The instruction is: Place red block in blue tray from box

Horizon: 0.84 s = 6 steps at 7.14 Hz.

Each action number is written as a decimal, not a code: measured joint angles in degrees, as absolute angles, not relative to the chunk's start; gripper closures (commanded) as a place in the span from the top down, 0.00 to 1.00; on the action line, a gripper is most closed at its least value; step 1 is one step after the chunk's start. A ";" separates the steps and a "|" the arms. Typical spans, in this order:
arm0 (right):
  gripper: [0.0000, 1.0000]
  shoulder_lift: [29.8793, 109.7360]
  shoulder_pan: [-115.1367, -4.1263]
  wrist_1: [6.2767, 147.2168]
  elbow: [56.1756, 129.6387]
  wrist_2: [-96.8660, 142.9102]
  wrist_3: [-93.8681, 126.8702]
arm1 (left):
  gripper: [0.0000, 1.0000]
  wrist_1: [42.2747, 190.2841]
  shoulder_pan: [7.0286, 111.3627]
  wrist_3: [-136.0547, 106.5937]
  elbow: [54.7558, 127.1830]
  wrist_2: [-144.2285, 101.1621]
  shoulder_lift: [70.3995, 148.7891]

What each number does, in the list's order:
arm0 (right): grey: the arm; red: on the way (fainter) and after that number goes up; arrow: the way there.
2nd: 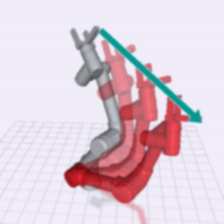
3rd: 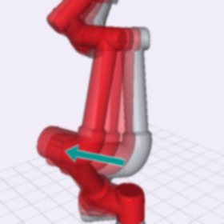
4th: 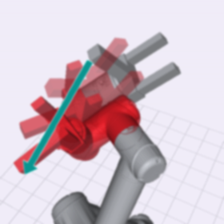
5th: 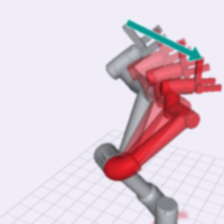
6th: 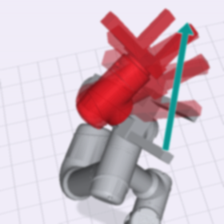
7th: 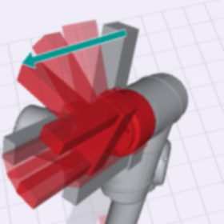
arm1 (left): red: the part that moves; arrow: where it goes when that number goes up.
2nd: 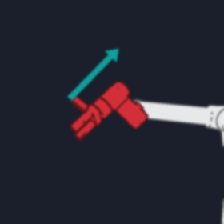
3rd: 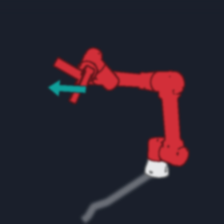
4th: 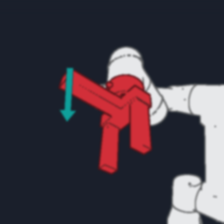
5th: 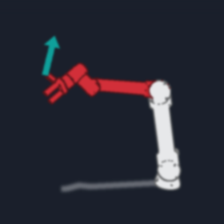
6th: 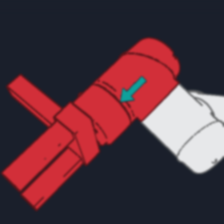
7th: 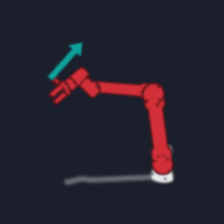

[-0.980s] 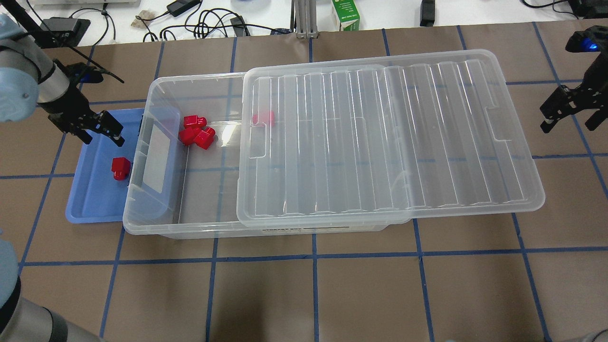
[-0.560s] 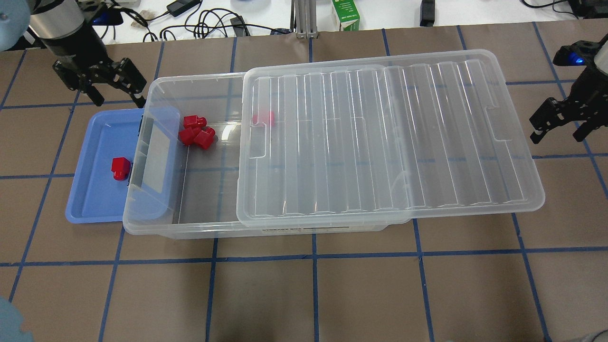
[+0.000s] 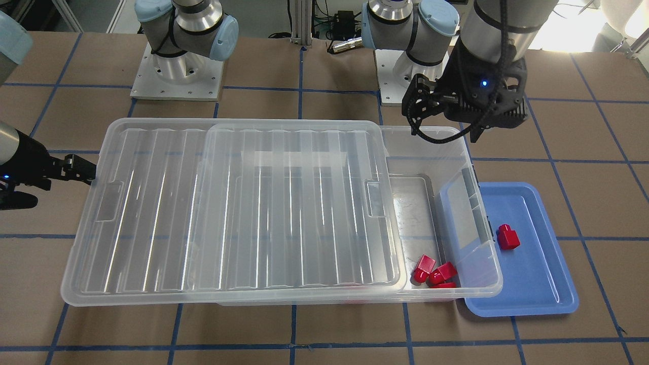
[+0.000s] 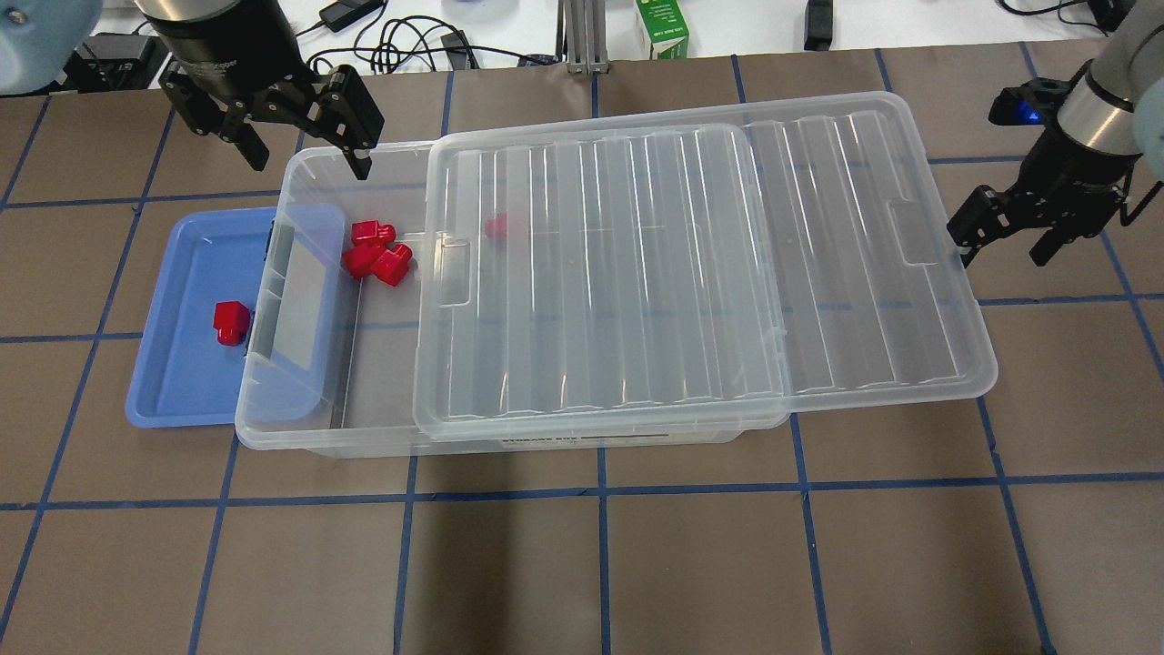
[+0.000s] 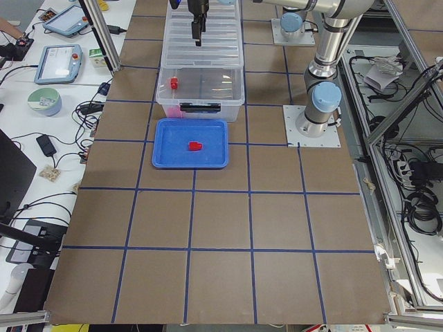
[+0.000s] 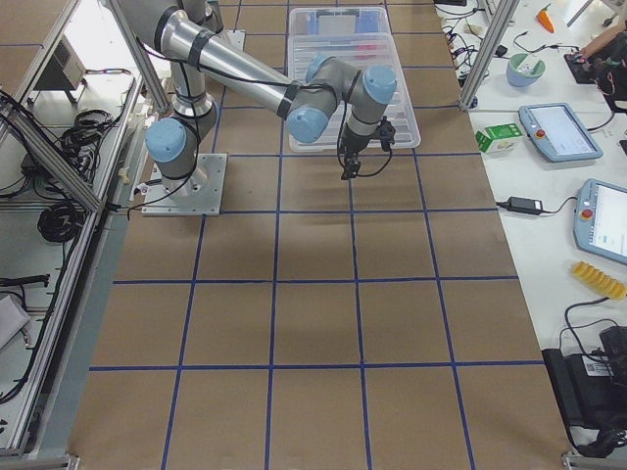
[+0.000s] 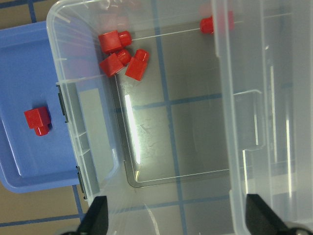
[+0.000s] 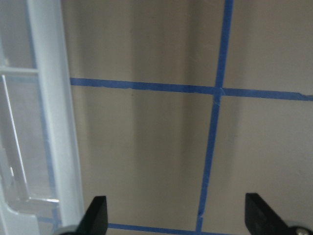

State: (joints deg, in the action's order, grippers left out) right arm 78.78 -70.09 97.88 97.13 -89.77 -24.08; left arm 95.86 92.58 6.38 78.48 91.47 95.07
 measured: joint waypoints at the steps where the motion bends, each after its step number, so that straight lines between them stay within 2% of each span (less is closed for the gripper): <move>1: 1.00 78.84 -72.85 98.03 97.07 -88.23 -21.80 | 1.00 94.09 92.50 6.43 80.28 91.40 94.17; 6: 1.00 78.88 -84.29 101.03 96.97 -86.92 -8.97 | 1.00 89.60 91.11 5.53 84.49 91.59 92.33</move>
